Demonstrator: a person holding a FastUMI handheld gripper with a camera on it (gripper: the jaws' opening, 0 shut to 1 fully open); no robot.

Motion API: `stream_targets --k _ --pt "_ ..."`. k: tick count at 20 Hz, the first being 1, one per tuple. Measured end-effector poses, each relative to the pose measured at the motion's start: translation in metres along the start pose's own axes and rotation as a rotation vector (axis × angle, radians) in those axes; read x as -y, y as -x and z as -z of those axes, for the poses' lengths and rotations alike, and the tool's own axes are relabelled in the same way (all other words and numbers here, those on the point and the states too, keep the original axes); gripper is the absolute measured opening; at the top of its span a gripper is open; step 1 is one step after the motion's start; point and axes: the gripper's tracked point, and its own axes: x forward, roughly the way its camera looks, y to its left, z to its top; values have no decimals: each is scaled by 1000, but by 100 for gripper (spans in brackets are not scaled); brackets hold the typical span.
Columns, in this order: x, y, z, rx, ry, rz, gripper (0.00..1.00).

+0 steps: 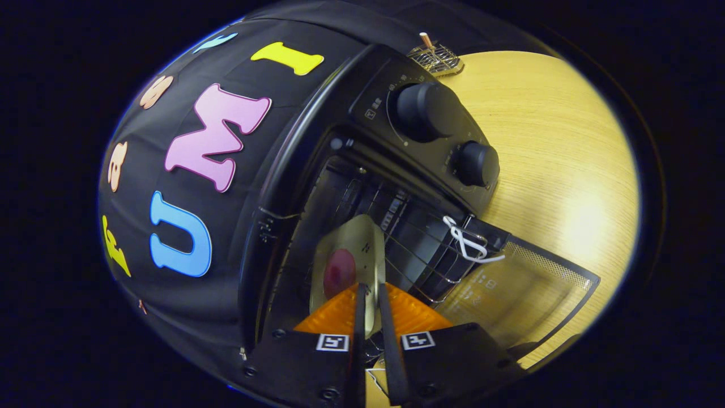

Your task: Open the toaster oven, put the food inside, and close the toaster oven door.

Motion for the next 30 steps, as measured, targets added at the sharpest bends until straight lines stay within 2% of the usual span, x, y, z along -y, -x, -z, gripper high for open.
stream_targets --k 3,5,9,17,19,25,30 --pt "-7 14 -1 -1 42 -32 78" --pt "-3 25 -3 -1 87 -23 97" --pt "-4 59 5 -36 186 -17 99" --pt "26 124 34 -126 619 46 99" --pt "37 135 47 -147 691 49 99" --pt "93 140 60 -185 870 176 99" --pt "127 126 72 -214 996 265 100"
